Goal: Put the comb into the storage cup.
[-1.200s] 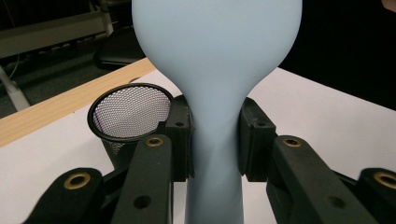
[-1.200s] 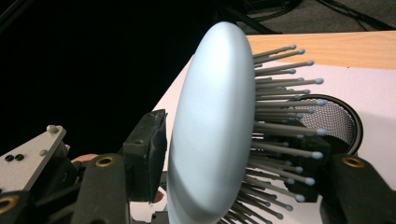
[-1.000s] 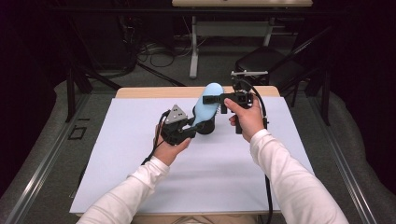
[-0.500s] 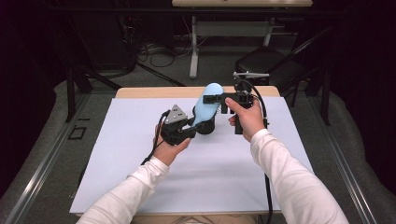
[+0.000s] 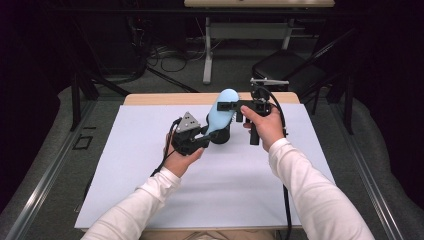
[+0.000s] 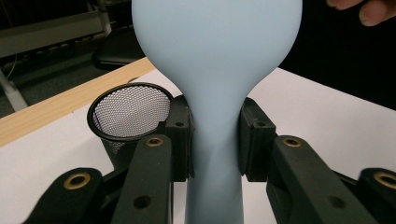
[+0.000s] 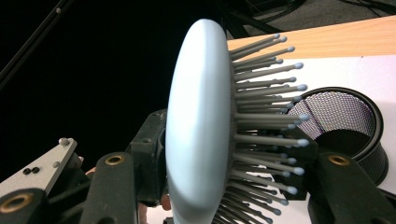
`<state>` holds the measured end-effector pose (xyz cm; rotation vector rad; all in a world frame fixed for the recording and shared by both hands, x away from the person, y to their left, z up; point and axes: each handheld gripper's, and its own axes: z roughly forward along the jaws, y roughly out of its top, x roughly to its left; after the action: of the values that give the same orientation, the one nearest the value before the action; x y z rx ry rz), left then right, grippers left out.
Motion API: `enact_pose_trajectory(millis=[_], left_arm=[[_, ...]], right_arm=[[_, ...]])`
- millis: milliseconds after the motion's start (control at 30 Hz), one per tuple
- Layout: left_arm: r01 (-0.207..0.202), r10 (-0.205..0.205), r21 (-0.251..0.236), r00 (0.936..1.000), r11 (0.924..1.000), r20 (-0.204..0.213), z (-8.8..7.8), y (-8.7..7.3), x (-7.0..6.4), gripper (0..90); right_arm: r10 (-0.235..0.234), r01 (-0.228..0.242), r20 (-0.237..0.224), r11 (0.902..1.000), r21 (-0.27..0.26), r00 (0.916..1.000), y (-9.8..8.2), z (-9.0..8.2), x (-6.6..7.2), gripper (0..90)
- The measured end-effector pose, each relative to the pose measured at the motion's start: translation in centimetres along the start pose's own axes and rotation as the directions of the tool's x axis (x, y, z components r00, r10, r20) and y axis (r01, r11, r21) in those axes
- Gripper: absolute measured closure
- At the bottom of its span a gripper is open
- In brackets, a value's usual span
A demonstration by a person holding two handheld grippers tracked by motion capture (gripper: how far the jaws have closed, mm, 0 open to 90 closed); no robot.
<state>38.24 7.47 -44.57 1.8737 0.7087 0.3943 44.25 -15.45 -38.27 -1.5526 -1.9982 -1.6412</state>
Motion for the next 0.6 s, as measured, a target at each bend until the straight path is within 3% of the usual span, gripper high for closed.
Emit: enact_pose_trajectory(millis=[600], left_arm=[[-0.008,0.008,0.007,1.0000,0.9999,0.000,0.09,-0.18,-0.06,69.7]], right_arm=[[-0.019,0.019,-0.016,0.9998,-0.002,0.9997,-0.22,-0.01,-0.16,46.1]])
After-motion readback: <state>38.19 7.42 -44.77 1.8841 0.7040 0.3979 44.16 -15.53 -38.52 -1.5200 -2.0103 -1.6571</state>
